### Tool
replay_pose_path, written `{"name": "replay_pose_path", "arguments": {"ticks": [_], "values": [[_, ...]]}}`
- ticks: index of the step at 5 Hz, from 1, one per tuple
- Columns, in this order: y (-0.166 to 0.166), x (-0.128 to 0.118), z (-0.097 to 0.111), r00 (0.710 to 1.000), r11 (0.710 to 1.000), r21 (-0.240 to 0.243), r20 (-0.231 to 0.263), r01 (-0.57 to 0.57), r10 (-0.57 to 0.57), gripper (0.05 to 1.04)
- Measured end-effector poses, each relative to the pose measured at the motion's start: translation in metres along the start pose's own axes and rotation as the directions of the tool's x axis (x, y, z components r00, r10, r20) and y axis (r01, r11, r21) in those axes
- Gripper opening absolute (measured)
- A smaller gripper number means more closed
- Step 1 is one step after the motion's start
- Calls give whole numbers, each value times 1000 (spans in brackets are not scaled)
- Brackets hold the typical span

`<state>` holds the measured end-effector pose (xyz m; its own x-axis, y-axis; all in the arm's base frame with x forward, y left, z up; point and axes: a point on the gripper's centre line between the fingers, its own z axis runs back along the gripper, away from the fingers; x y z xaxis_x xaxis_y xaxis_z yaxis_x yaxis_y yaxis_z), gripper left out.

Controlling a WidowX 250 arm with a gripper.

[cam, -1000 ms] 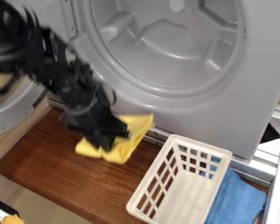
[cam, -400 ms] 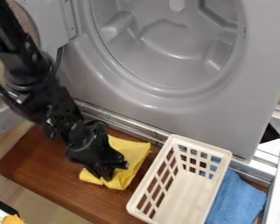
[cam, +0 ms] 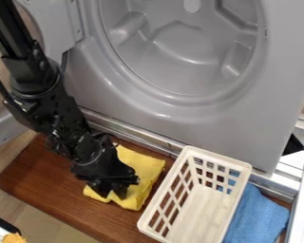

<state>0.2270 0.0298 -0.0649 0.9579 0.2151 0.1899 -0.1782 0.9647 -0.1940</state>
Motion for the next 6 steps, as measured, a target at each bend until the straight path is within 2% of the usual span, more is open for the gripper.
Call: {"name": "replay_pose_path", "arguments": {"ticks": [1,2,3,4,5,6], "values": [[-3,0,3,1000,1000,-2,-7,4,-4,883],[-10,7,12,999,999,-14,6,35,-35,1014],[-16,14,31,998,998,-17,23,53,-52,1009],[-24,20,60,995,996,-24,46,88,-87,1004],[-35,29,91,985,986,-52,81,156,-151,1002],[-42,33,111,975,980,-62,124,190,-182,1001]]}}
